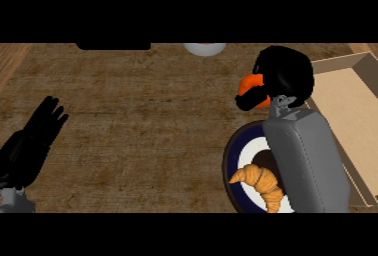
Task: Pick the squash from the plate and place it in the cardboard box
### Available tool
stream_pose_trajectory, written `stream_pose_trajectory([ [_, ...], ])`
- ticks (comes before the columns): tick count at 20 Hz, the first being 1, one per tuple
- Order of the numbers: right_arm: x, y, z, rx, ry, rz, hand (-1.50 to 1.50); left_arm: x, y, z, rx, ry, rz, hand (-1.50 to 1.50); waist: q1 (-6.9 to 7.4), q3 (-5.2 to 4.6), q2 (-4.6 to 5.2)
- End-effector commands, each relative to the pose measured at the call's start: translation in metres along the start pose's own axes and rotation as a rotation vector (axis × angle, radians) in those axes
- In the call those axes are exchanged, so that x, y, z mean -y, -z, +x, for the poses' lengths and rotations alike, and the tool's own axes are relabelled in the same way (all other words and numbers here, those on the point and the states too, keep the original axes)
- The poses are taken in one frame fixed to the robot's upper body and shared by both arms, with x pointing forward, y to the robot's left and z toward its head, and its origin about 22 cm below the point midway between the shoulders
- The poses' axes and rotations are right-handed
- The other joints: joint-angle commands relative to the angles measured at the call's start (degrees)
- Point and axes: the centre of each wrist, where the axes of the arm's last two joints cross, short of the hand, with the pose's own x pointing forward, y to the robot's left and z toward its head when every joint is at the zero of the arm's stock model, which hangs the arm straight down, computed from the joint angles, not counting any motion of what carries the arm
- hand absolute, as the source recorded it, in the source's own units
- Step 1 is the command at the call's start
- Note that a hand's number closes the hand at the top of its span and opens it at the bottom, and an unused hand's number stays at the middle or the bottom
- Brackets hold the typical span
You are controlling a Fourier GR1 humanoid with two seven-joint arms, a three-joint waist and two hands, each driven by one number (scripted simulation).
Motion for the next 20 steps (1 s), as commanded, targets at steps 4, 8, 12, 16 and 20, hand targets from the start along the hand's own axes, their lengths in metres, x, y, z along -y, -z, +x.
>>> stream_pose_trajectory([
  [4, 0.088, -0.007, 0.017, -0.123, 0.042, -0.26, 1.5, 0.008, 0.006, -0.006, -0.008, -0.006, 0.006, 0.0, -0.2, -0.01, 0.12],
  [8, 0.101, -0.012, 0.0, -0.207, 0.062, -0.346, 1.5, 0.014, 0.004, 0.003, 0.002, -0.002, 0.0, 0.0, -0.39, 0.03, 0.07],
  [12, 0.134, 0.002, -0.033, -0.282, 0.073, -0.388, 1.5, -0.002, 0.002, 0.004, 0.008, 0.008, 0.016, 0.0, -0.32, 0.03, 0.1],
  [16, 0.13, 0.017, -0.066, -0.312, 0.026, -0.365, 1.5, -0.007, -0.004, -0.008, -0.003, -0.005, 0.01, 0.0, -0.28, 0.02, 0.18],
  [20, 0.11, 0.035, -0.075, -0.316, -0.014, -0.319, 1.5, 0.008, 0.004, -0.001, 0.003, -0.009, -0.008, 0.0, -0.06, 0.02, 0.24],
])
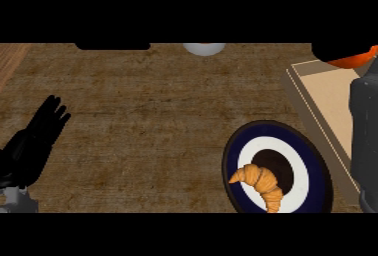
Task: Pick the squash from the plate and place it in the cardboard box
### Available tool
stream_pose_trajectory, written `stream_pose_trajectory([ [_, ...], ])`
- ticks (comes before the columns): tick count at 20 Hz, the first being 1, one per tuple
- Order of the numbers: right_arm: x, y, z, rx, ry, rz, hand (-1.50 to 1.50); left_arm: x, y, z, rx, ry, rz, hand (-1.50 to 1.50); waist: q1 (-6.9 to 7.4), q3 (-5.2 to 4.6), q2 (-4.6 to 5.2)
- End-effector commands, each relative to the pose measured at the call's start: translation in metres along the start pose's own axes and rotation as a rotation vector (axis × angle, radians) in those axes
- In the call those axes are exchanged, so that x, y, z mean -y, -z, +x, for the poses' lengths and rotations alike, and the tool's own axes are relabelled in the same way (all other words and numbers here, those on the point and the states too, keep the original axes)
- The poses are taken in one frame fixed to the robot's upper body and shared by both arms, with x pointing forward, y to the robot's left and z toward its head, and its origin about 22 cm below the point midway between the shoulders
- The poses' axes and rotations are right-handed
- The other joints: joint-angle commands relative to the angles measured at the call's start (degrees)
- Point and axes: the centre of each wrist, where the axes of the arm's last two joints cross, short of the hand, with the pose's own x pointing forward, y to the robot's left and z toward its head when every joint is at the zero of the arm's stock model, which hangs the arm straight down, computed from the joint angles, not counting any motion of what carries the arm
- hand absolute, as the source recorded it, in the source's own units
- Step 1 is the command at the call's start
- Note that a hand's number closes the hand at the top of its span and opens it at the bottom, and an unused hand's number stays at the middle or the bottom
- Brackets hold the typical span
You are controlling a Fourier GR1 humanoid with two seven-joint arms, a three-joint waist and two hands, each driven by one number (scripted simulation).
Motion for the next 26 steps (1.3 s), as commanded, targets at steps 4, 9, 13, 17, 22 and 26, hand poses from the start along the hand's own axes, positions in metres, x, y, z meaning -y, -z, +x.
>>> stream_pose_trajectory([
  [4, -0.021, 0.033, -0.028, -0.006, -0.02, -0.004, 1.5, 0.003, 0.005, 0.0, 0.01, -0.009, -0.004, 0.0, 0.18, 0.0, 0.09],
  [9, -0.051, 0.059, -0.082, 0.008, 0.013, 0.011, 1.5, -0.003, -0.01, -0.013, 0.01, 0.002, -0.017, 0.0, 0.46, 0.02, 0.17],
  [13, -0.092, 0.053, -0.081, 0.0, 0.04, 0.052, 1.5, -0.004, 0.006, -0.01, 0.004, 0.017, -0.015, 0.0, 0.36, 0.01, 0.21],
  [17, -0.102, 0.067, -0.113, -0.037, 0.063, 0.197, 1.5, -0.012, -0.01, -0.018, -0.004, 0.008, -0.022, 0.0, 0.54, 0.01, 0.13],
  [22, -0.15, 0.062, -0.141, -0.212, 0.072, 0.3, -1.5, 0.004, -0.002, -0.01, 0.002, 0.009, -0.01, 0.0, 0.58, 0.04, 0.26],
  [26, -0.145, 0.054, -0.155, -0.085, 0.142, 0.316, -1.5, -0.01, -0.002, -0.001, -0.004, 0.005, 0.007, 0.0, 0.02, 0.01, 0.01],
])
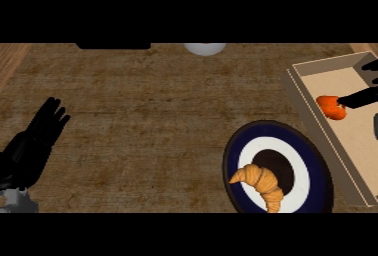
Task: Pick the squash from the plate and place it in the cardboard box
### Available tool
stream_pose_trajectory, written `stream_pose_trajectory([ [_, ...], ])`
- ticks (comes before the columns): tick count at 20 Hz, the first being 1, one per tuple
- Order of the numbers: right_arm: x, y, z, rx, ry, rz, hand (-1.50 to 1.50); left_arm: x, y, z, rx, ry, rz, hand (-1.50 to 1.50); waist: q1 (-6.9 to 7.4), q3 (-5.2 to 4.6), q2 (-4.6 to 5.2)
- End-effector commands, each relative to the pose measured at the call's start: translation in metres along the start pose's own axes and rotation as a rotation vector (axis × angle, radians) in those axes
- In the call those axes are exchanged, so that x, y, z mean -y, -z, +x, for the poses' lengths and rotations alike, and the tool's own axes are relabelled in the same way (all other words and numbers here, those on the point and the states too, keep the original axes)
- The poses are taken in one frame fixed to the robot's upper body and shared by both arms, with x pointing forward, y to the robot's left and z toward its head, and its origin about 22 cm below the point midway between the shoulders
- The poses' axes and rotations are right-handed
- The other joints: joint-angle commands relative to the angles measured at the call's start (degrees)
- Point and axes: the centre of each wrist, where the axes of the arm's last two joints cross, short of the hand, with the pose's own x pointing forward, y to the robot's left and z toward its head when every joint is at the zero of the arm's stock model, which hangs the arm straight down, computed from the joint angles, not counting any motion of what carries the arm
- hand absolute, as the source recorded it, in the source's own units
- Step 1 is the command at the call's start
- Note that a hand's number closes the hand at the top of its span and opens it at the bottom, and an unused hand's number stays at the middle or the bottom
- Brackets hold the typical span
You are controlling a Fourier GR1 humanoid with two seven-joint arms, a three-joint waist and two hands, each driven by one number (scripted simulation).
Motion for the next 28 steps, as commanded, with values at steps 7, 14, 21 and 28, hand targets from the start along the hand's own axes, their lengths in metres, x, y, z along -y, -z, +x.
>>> stream_pose_trajectory([
  [7, 0.01, -0.015, 0.004, 0.082, 0.454, -0.229, -1.5, 0.001, 0.006, -0.001, -0.009, -0.012, 0.015, 0.0, -0.73, 0.02, -0.3],
  [14, 0.035, -0.02, -0.041, 0.023, 0.71, -0.341, -1.5, 0.012, 0.006, -0.003, 0.002, -0.021, 0.02, 0.0, -0.88, -0.02, -0.3],
  [21, 0.072, -0.044, -0.131, -0.015, 0.771, -0.378, -1.5, -0.015, 0.0, -0.012, -0.018, 0.0, -0.003, 0.0, -1.04, -0.04, -0.26],
  [28, 0.096, -0.048, -0.189, 0.031, 0.799, -0.318, -1.5, -0.002, 0.014, 0.016, 0.004, 0.004, 0.005, 0.0, -0.61, -0.01, -0.09],
])
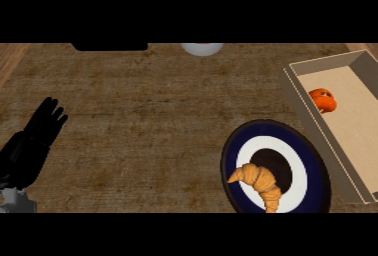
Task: Pick the squash from the plate and place it in the cardboard box
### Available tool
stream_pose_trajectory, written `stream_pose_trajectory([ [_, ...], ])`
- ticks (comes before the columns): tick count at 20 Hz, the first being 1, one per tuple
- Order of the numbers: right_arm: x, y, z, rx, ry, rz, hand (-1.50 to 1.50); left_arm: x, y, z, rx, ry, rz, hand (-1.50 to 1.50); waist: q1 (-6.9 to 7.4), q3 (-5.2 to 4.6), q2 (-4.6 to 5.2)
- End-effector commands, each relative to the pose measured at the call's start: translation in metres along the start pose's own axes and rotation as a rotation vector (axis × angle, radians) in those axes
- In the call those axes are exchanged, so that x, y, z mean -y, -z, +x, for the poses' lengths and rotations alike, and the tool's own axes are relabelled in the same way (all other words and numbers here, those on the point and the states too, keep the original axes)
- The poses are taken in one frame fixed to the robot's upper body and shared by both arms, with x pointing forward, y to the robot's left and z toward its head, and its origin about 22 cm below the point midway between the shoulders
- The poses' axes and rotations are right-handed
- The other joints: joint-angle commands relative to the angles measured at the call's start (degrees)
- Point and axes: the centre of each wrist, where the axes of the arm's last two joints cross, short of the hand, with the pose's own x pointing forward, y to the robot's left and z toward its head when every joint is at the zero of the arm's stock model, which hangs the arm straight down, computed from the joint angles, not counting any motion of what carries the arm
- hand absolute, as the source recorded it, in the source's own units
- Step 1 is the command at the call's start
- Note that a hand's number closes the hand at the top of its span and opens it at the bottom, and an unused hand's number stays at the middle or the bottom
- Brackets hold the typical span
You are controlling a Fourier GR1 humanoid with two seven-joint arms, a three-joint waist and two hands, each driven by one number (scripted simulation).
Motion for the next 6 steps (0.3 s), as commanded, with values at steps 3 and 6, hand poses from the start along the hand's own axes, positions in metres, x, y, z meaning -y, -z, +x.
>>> stream_pose_trajectory([
  [3, 0.045, -0.017, -0.022, 0.023, -0.005, 0.028, -1.5, 0.004, -0.01, -0.012, -0.015, -0.014, -0.012, 0.0, 0.23, 0.0, 0.05],
  [6, 0.046, 0.004, -0.026, 0.024, -0.025, 0.022, -1.5, 0.017, 0.005, -0.006, 0.01, 0.004, -0.007, 0.0, 0.38, 0.01, 0.13],
])
